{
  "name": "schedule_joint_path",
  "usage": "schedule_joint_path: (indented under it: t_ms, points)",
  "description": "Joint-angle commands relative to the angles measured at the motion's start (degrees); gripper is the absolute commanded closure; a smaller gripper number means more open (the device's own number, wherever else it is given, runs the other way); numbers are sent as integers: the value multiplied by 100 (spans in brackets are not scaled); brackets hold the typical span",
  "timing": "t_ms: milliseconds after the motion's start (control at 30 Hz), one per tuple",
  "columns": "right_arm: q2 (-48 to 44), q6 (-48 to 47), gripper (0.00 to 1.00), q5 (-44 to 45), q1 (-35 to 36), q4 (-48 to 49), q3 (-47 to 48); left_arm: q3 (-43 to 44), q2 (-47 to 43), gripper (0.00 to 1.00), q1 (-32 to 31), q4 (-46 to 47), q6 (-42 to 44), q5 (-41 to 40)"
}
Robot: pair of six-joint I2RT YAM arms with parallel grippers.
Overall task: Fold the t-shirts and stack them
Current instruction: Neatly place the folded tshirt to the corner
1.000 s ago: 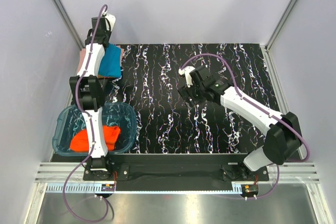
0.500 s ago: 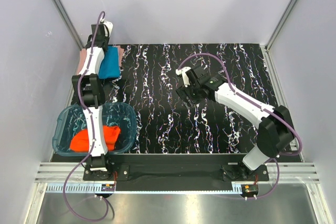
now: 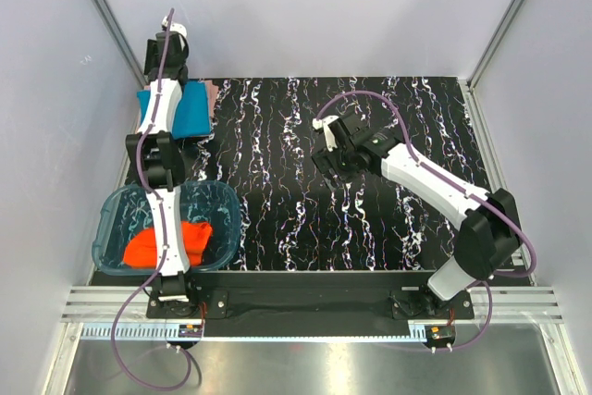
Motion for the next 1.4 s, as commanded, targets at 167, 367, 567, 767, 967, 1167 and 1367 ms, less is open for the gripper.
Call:
schedule_joint_path:
  t_ms: [167,367,567,767,967,1167,1367]
  points:
    - [-313,827,9,-411,-10,129,106,-1508,-2360,32,-725,-759,-1069,19]
    - [-146,1364,0,-833,-10,357,378,-2688,-3775,37,-840,-1744,-2415,1171]
    - [-612,1645,0,-421,-18,1131,-201,-4349,-5302,40,-980,-1904,-3364,2410]
    - [-1015,2497,0,-44,-203,1851,-1088,-6335,-6395,16,-1656,-825,-4313,3930]
    - [-2445,3473,0,387,-317,3090,-2749,-8818,-7607,1,-2149,1792,-5938,5328]
    - [-4543,5122,0,617,-335,3645,-4960,-10536,-9242,1,-2149,3483,-7317,5856]
    - [-7364,6259,0,643,-326,3120,-6345,-12286,-11079,1,-2158,3960,-8295,6129]
